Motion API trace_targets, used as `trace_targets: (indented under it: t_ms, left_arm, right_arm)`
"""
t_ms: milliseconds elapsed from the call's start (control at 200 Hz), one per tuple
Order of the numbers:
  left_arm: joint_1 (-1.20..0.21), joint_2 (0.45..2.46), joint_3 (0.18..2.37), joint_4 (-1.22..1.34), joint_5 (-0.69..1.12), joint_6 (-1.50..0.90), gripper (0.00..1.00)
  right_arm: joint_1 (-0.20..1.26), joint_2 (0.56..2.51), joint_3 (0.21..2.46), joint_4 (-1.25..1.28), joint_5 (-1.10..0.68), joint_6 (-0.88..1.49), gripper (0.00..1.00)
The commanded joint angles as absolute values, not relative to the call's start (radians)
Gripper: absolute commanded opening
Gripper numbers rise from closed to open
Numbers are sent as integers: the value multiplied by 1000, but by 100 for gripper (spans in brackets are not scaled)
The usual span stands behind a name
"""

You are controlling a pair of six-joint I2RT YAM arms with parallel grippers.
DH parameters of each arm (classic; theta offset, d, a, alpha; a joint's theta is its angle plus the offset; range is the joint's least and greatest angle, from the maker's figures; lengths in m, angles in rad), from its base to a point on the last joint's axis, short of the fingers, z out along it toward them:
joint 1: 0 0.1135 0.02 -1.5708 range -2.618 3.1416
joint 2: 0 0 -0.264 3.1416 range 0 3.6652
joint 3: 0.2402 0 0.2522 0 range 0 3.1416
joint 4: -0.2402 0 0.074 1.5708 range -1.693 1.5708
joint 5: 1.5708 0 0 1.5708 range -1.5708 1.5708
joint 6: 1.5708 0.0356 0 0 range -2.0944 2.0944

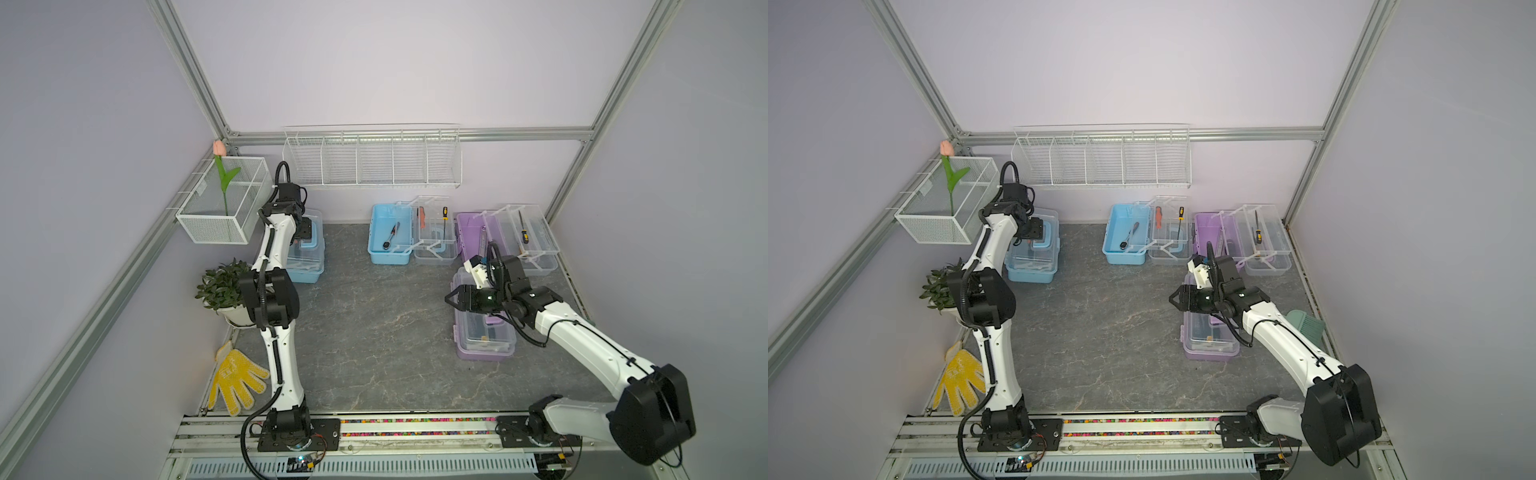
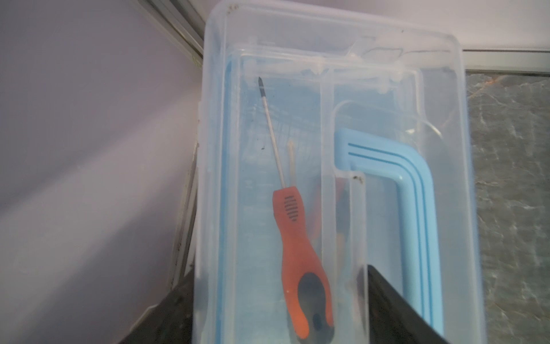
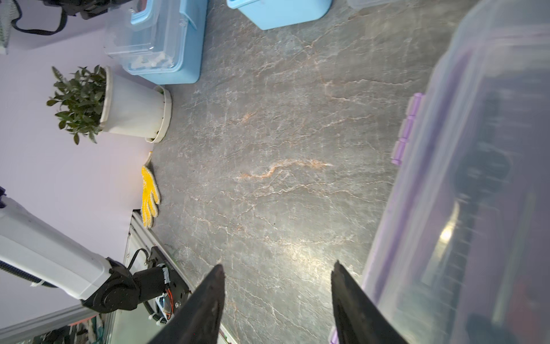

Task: Close toolboxes
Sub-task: Move the toolbox to the corner of the board.

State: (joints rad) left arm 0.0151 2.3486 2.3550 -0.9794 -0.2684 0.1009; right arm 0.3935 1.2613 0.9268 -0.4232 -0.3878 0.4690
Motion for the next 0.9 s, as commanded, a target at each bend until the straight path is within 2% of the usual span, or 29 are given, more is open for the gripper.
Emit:
trace_targets:
  t_ms: [0,120,370,490,695,895]
  left_arm:
    - [18,2382,2397,-1078,-337,167,87]
    - [18,2346,2336,-1044,-341,167,100]
    - [13,2299,2304,-1054,-335,173,100]
    - [-7,2257,2308,-1075,-356,174,100]
    - [-50,2185,2337,-1156,-389,122,100]
    - [-87,2108,2386,-1302,-348,-9,100]
  right_arm:
    - [360,1205,926,-504,-295,428,61]
    - [339,1201,960,-581,-188,385,67]
    - [214,1194,989,-662,-69,377,77]
    - [113,1204,1001,-673,-71,363,80]
    - [88,1277,1019,-691,-108,325,79]
    - [95,1284,1000,-719,-129,328,71]
